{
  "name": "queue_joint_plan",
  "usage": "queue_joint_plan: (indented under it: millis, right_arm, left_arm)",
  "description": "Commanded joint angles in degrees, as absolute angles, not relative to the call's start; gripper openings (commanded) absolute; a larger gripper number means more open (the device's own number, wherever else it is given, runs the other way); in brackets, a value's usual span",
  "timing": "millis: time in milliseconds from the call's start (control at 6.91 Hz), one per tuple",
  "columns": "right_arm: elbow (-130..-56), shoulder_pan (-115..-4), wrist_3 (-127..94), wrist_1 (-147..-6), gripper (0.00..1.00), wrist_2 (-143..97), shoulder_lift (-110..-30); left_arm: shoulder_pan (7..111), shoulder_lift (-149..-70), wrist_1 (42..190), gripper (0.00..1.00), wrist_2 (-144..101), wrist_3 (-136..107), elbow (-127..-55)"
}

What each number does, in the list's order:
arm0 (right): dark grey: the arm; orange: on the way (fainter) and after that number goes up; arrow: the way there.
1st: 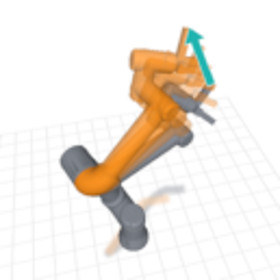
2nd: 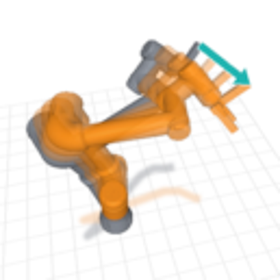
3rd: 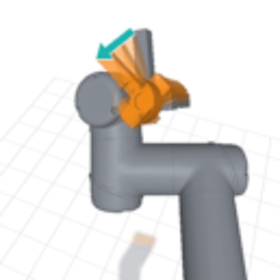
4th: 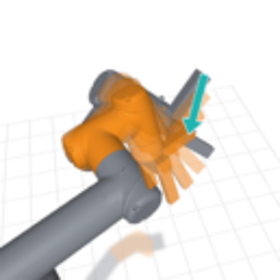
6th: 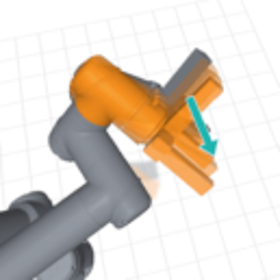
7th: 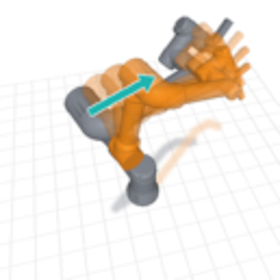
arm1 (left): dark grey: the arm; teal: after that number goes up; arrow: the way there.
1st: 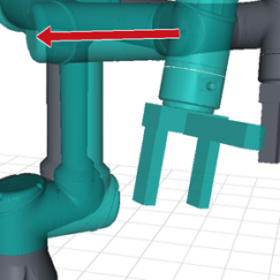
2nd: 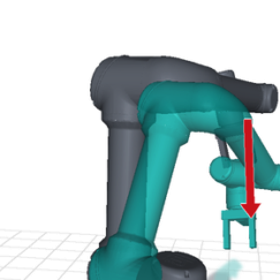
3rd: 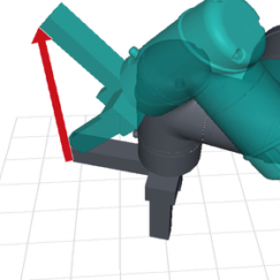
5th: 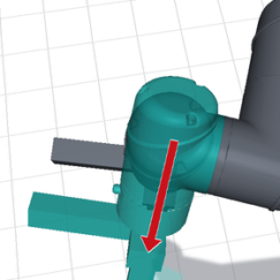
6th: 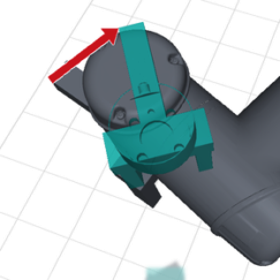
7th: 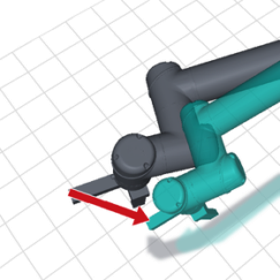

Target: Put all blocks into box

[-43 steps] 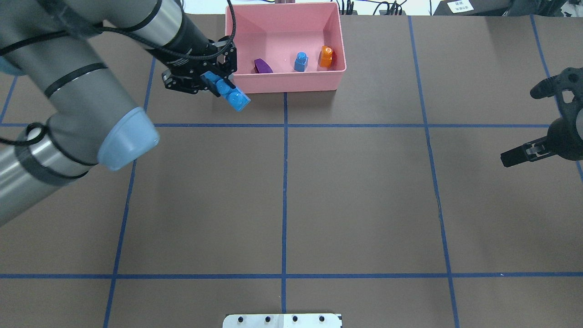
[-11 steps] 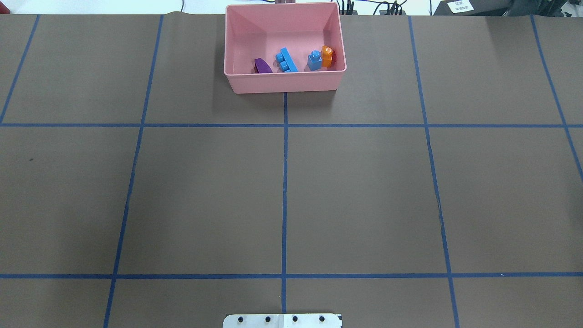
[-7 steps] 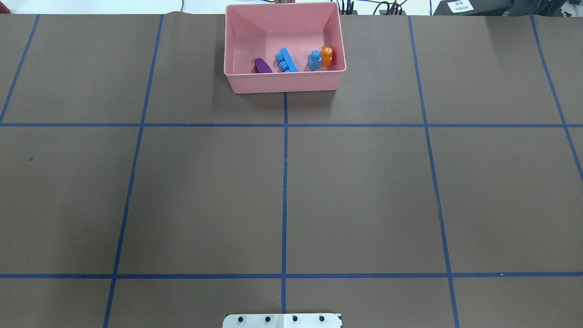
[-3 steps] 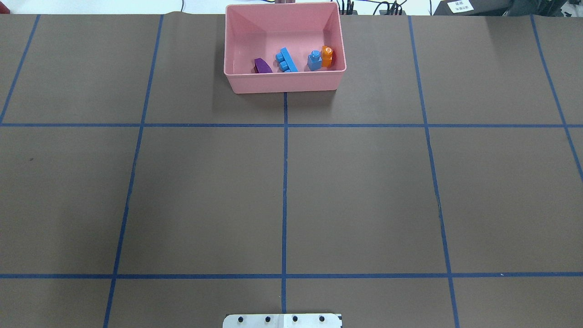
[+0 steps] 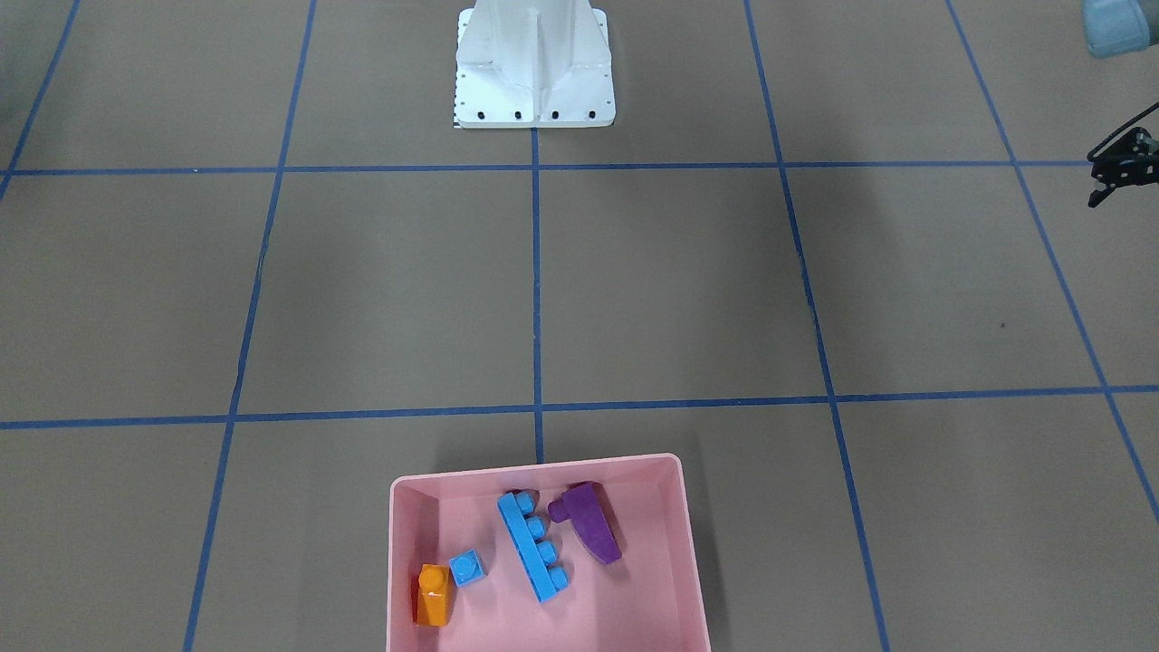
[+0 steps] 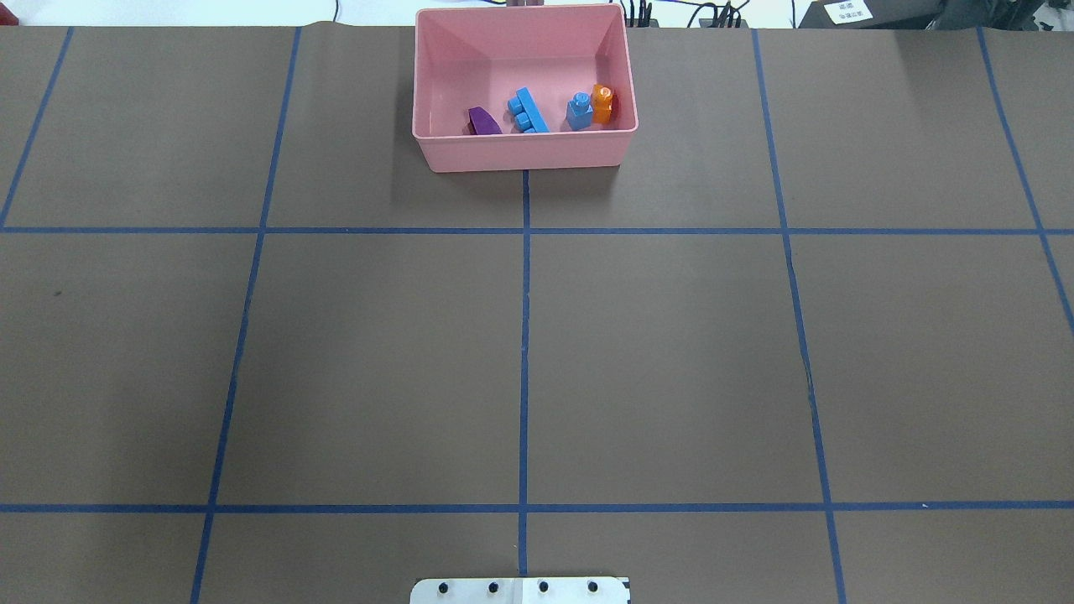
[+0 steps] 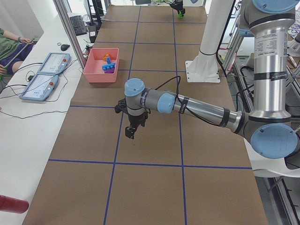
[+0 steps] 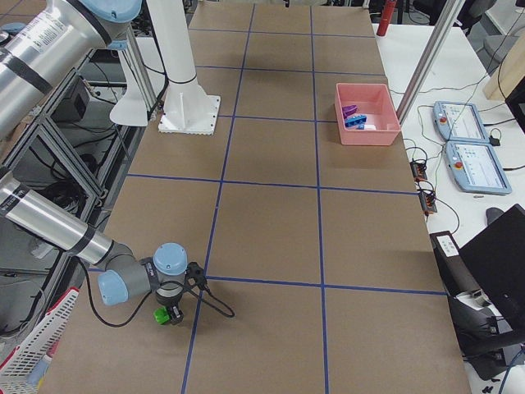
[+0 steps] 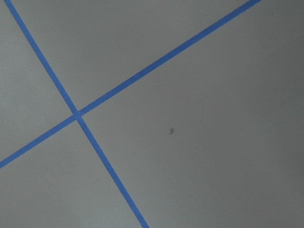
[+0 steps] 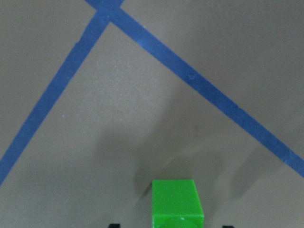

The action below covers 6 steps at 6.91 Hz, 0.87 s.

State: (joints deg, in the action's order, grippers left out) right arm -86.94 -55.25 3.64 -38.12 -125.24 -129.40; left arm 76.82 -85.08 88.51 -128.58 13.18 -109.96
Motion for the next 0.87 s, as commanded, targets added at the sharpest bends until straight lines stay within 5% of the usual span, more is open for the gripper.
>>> queue_joint_plan:
  millis: [0, 289, 723]
  right_arm:
    - [-86.7, -55.3, 3.3, -38.0, 0.49, -125.3, -129.2]
    - [-87.3, -55.5, 3.2, -37.6, 0.00, -125.4, -129.3]
    - [-93.1, -60.9, 3.2, -37.4, 0.00, -125.4, -131.1]
  left_arm:
    - [76.8, -85.2, 88.5, 1.00, -128.6, 13.2, -110.0]
    - [76.8, -85.2, 88.5, 1.00, -128.6, 13.2, -110.5]
    - [76.9, -85.1, 88.5, 1.00, -128.7, 13.2, -110.5]
